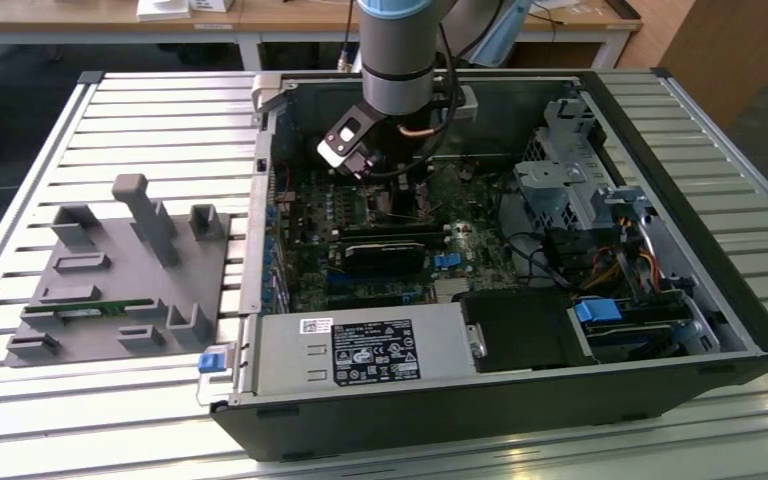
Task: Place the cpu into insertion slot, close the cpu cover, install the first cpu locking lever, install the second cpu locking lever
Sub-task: 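Place the cpu into insertion slot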
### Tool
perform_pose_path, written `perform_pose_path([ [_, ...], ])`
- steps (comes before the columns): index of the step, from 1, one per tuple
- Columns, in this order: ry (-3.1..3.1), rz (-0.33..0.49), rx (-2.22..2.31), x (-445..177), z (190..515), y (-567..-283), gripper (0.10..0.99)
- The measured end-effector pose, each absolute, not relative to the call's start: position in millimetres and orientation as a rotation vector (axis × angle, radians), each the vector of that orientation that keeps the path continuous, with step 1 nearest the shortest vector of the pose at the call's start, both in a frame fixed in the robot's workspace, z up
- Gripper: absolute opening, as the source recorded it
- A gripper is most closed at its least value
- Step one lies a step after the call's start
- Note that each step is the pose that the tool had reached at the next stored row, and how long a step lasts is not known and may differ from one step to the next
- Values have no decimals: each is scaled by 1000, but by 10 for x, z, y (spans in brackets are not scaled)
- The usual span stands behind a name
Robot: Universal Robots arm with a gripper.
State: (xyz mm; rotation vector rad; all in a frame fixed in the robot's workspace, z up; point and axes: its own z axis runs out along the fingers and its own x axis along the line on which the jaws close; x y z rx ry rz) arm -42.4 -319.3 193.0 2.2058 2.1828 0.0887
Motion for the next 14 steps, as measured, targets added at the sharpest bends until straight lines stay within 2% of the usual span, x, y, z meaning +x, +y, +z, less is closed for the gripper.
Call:
perform_pose_path([
  [8,2185,85,2207,-423,2029,-3193,600],
  [9,2186,83,2209,-419,2033,-3192,533],
  [10,2187,80,2211,-415,2036,-3192,533],
  [11,2190,75,2213,-408,2037,-3192,471],
  [12,2191,71,2215,-401,2038,-3193,471],
  [13,2194,66,2217,-392,2038,-3192,353],
  [14,2196,61,2219,-384,2039,-3193,353],
])
